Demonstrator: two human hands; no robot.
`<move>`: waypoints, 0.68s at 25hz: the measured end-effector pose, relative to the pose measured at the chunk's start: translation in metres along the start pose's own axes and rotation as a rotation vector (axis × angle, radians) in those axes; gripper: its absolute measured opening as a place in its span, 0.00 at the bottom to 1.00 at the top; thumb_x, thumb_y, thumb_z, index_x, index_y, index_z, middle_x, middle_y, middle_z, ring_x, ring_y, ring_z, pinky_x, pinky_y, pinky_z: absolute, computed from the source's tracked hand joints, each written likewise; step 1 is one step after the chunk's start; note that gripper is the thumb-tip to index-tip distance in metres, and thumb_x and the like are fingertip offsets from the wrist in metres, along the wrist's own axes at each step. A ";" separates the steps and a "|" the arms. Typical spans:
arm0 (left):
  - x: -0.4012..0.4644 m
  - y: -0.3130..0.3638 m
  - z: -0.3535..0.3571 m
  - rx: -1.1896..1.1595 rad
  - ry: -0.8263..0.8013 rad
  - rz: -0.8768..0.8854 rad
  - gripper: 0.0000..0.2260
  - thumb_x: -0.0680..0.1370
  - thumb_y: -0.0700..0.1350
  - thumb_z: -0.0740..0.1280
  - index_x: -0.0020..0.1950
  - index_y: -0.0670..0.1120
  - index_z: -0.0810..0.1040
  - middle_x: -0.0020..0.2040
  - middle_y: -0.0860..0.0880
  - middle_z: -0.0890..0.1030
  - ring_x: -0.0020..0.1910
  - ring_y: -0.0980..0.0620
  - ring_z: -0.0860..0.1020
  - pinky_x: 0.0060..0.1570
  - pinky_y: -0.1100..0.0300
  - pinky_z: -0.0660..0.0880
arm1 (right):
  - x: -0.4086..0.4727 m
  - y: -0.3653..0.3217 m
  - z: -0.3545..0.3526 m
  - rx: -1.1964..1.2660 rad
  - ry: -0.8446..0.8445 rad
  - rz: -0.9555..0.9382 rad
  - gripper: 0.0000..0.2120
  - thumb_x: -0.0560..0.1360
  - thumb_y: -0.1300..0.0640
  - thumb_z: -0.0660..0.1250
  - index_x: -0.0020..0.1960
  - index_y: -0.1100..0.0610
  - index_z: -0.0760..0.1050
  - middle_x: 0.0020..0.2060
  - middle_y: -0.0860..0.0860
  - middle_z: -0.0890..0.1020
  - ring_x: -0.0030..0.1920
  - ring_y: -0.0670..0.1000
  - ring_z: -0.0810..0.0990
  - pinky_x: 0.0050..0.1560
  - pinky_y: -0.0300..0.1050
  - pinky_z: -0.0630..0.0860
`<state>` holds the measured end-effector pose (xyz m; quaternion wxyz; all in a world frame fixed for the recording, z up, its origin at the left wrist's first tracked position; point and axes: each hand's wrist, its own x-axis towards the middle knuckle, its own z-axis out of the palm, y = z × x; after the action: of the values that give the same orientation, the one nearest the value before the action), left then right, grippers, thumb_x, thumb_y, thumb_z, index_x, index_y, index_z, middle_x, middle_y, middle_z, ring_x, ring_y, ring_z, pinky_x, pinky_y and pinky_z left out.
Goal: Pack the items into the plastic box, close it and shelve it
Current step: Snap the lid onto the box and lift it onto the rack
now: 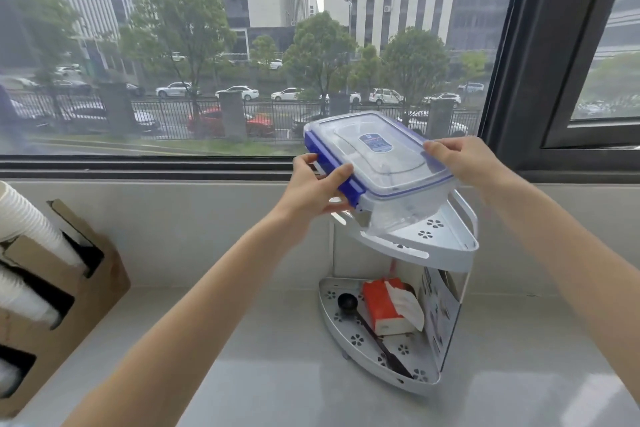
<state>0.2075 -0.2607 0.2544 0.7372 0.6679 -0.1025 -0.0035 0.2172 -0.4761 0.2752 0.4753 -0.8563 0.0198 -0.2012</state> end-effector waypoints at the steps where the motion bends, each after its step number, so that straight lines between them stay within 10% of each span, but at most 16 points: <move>1: 0.005 -0.001 0.005 -0.004 -0.013 -0.015 0.26 0.74 0.41 0.67 0.67 0.43 0.58 0.42 0.48 0.77 0.27 0.60 0.80 0.25 0.64 0.79 | 0.007 0.004 -0.002 -0.022 -0.002 0.009 0.16 0.77 0.51 0.61 0.59 0.58 0.77 0.51 0.50 0.76 0.52 0.48 0.70 0.54 0.42 0.63; 8: 0.027 -0.019 0.025 -0.052 -0.023 -0.119 0.30 0.73 0.40 0.67 0.69 0.46 0.54 0.61 0.40 0.74 0.32 0.56 0.80 0.26 0.64 0.80 | 0.025 0.027 -0.007 -0.127 0.013 0.038 0.14 0.76 0.52 0.61 0.55 0.59 0.79 0.56 0.56 0.81 0.51 0.49 0.73 0.54 0.42 0.66; 17: 0.032 -0.024 0.032 -0.088 0.004 -0.164 0.29 0.74 0.40 0.67 0.68 0.47 0.54 0.62 0.38 0.74 0.26 0.56 0.81 0.23 0.64 0.79 | 0.037 0.034 -0.008 -0.196 -0.020 0.078 0.15 0.75 0.50 0.63 0.57 0.57 0.78 0.58 0.55 0.79 0.55 0.55 0.75 0.51 0.45 0.69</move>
<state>0.2370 -0.2994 0.2384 0.7633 0.6410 -0.0457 -0.0669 0.2541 -0.5090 0.2633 0.3969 -0.8992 0.0678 -0.1709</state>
